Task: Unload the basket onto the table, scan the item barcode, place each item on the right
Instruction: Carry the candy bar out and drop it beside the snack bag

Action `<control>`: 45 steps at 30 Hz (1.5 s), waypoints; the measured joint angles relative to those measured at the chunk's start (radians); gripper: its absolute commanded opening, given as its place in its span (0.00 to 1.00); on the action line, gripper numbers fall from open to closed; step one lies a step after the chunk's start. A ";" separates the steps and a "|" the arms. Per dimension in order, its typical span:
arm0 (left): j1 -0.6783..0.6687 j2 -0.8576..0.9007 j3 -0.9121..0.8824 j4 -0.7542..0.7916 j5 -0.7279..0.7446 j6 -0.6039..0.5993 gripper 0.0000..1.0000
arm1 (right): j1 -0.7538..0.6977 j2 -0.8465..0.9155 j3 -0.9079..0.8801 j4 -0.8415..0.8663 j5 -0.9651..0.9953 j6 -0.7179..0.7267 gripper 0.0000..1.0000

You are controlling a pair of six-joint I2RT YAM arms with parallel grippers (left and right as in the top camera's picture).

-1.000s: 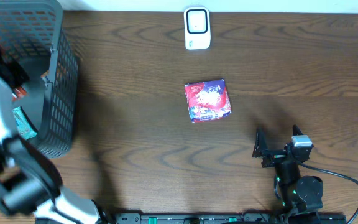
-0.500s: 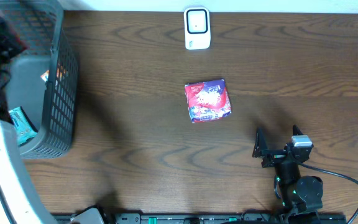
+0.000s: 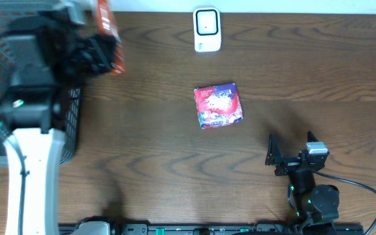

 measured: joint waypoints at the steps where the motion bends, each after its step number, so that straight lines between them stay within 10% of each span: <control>1: -0.030 0.023 0.000 -0.021 -0.012 0.000 0.07 | 0.000 0.000 0.000 0.000 0.000 0.000 0.99; 21: -0.348 0.609 0.000 -0.077 -0.204 0.000 0.09 | 0.000 0.000 0.000 0.000 0.000 0.000 0.99; 22: -0.356 0.612 0.000 -0.071 -0.205 0.000 0.17 | 0.000 0.000 0.000 0.000 0.000 0.000 0.99; 24: -0.371 0.612 0.000 -0.053 -0.207 -0.007 0.65 | 0.000 0.000 0.000 0.000 0.000 0.000 0.99; 26: -0.384 0.612 0.000 -0.036 -0.208 0.000 0.82 | 0.000 0.000 0.000 0.000 0.000 0.000 0.99; 45: -0.042 0.199 0.080 0.073 -0.211 -0.003 0.84 | 0.000 0.000 0.000 0.000 0.000 0.000 0.99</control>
